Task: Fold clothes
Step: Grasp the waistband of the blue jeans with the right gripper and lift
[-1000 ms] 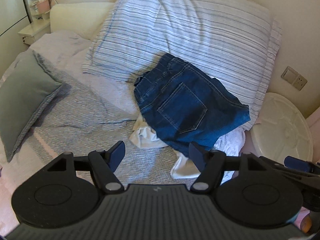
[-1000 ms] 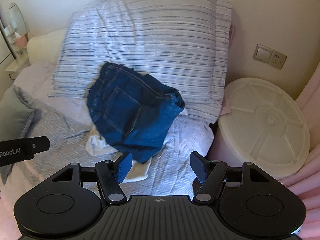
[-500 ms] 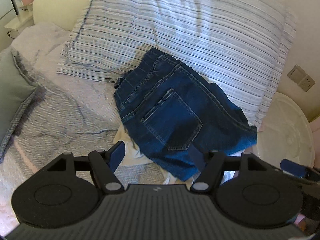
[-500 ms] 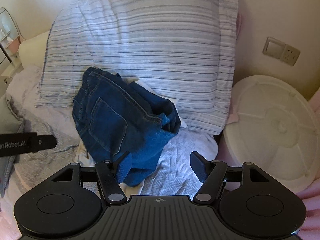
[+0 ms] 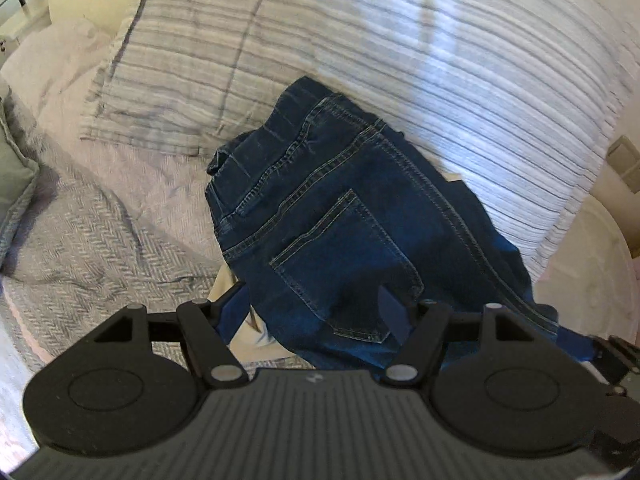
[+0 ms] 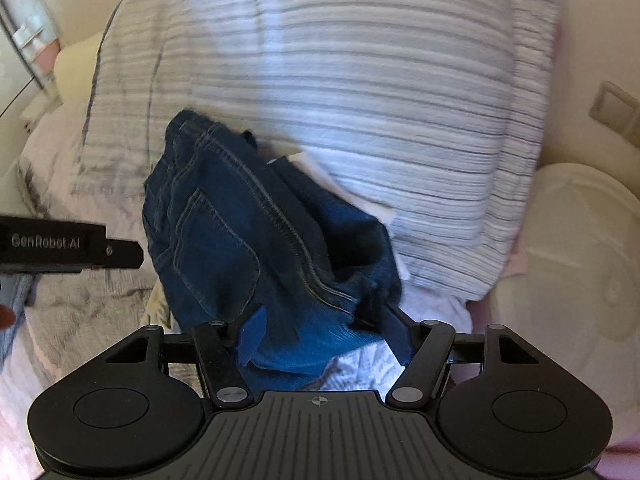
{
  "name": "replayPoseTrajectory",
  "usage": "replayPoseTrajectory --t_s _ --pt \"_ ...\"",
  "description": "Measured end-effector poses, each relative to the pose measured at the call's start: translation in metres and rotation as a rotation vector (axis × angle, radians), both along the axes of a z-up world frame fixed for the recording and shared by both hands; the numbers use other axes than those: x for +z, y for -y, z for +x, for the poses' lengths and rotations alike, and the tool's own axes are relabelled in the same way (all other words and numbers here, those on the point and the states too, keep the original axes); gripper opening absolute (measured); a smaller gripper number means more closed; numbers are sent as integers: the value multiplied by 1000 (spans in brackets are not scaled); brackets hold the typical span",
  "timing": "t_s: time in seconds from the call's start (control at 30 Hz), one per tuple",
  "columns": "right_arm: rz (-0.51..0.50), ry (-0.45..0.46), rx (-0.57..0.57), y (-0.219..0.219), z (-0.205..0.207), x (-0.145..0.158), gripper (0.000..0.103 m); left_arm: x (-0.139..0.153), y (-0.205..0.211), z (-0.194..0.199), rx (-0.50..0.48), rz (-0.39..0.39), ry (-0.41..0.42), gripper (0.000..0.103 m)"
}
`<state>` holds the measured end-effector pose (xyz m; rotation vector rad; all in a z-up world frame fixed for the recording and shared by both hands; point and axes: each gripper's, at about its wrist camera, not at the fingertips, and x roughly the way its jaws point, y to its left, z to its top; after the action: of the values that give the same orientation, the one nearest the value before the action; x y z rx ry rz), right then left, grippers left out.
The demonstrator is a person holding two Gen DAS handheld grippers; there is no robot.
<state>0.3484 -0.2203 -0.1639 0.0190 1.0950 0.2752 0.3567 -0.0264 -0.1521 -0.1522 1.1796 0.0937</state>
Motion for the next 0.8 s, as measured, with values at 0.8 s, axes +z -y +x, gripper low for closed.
replayPoseTrajectory --t_s 0.8 --pt "437 409 507 -126 -137 148 11 112 -168 -279 644 66 239 67"
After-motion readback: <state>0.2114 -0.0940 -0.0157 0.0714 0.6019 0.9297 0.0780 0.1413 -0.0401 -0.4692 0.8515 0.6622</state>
